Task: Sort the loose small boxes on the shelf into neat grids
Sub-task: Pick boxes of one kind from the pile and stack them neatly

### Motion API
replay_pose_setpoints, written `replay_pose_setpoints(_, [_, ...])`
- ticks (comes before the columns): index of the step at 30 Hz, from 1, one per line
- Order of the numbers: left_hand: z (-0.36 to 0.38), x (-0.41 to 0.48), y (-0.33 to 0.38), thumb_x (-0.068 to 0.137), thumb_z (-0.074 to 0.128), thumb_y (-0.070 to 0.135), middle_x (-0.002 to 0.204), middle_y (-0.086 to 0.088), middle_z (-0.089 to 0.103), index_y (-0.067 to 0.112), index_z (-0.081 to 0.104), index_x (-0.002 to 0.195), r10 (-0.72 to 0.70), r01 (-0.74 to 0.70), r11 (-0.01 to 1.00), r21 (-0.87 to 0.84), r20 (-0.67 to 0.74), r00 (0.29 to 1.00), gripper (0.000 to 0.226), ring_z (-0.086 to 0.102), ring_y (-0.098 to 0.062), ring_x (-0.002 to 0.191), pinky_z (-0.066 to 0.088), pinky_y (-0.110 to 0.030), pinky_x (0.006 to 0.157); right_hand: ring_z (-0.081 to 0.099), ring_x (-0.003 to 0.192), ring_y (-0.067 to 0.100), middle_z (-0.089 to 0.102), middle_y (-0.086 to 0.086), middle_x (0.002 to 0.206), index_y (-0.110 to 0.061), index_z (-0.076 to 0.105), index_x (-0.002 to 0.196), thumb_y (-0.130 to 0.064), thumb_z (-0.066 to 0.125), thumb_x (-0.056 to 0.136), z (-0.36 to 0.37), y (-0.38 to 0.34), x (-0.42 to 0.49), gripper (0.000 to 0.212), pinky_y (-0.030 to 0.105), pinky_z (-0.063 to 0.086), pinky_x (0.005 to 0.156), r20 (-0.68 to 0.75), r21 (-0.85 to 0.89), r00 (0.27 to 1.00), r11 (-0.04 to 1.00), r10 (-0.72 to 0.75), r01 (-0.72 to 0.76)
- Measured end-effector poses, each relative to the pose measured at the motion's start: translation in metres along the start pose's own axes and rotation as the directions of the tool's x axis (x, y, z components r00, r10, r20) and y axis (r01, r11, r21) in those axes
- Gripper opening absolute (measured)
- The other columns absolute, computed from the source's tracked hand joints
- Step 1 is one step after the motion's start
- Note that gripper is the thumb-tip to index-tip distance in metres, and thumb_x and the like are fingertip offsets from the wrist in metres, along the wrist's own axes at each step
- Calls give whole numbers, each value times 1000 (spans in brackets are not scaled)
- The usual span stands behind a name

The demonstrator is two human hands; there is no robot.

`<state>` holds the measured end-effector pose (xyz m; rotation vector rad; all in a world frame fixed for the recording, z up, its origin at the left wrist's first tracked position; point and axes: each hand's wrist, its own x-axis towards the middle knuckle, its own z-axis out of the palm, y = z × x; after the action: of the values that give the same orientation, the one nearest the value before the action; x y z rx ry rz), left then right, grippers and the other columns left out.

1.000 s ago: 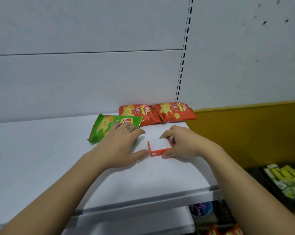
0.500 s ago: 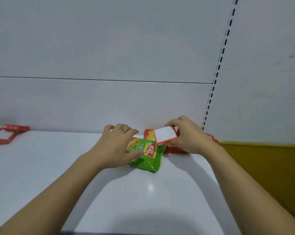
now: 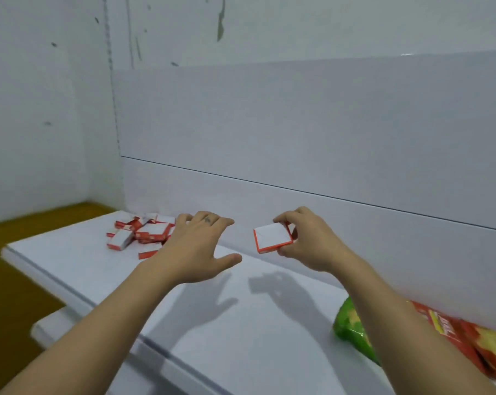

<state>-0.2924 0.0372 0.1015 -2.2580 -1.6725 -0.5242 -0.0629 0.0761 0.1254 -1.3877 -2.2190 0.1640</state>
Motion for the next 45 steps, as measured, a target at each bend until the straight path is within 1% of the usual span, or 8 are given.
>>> replay_pose_setpoints(6, [-27,-39,-91,83,43,68,147,6,36,34,29,142,-120,120,992,46,-3,993,70,26,-16,137,18,-43,112,53,87,12,47,-6,108,-26,57,121,-19,77,73,54,-90,46,53,21,40,72,7,46,995,994,-99,99])
replay_pose_setpoints(11, [-32,-66,-157,82,42,69,143,6,40,34,29,140,-146,147,987,66,-29,989,69,30,-16,132,21,-42,106,51,89,13,44,-6,108,-25,56,122,-24,77,74,104,-152,72,52,23,39,77,47,35,987,987,-156,154])
replay_pose_setpoints(18, [-18,-76,-210,84,43,68,153,6,27,37,19,145,-190,187,981,49,63,980,73,20,-18,141,11,-46,113,51,93,14,46,-4,112,-25,54,125,-23,75,76,149,-184,98,53,22,40,79,83,6,987,991,-136,136])
replay_pose_setpoints(24, [18,-43,-229,83,44,68,147,7,37,35,26,142,-130,130,991,-15,-1,992,70,27,-17,135,18,-42,108,52,89,13,47,-5,110,-26,56,122,-27,77,76,169,-164,130,51,22,40,77,64,13,993,995,-99,99])
replay_pose_setpoints(30, [56,15,-232,82,47,66,142,7,41,34,31,139,-66,67,997,-33,36,997,67,27,-16,133,17,-42,109,53,93,15,47,-3,114,-25,55,125,-21,74,77,180,-119,172,51,24,42,82,58,27,997,998,-55,54])
replay_pose_setpoints(34, [75,58,-222,83,49,62,144,7,39,32,29,141,-24,27,998,-60,56,998,69,25,-14,134,17,-38,107,54,93,14,49,-3,114,-25,55,124,-24,75,77,179,-84,188,51,25,43,83,31,46,999,999,-16,14])
replay_pose_setpoints(38, [93,90,-201,83,50,60,145,8,37,32,27,143,72,-66,995,-72,73,995,70,25,-13,134,16,-37,107,55,91,14,50,-5,112,-26,57,122,-34,79,74,170,-50,186,53,26,45,82,-5,43,998,997,59,-59])
replay_pose_setpoints(45, [128,133,-162,83,53,61,146,8,36,33,25,144,224,-203,959,-198,92,970,72,28,-15,135,16,-38,109,55,94,15,50,-3,115,-23,56,125,-24,75,77,153,-5,162,52,27,46,84,-54,3,970,971,238,-238])
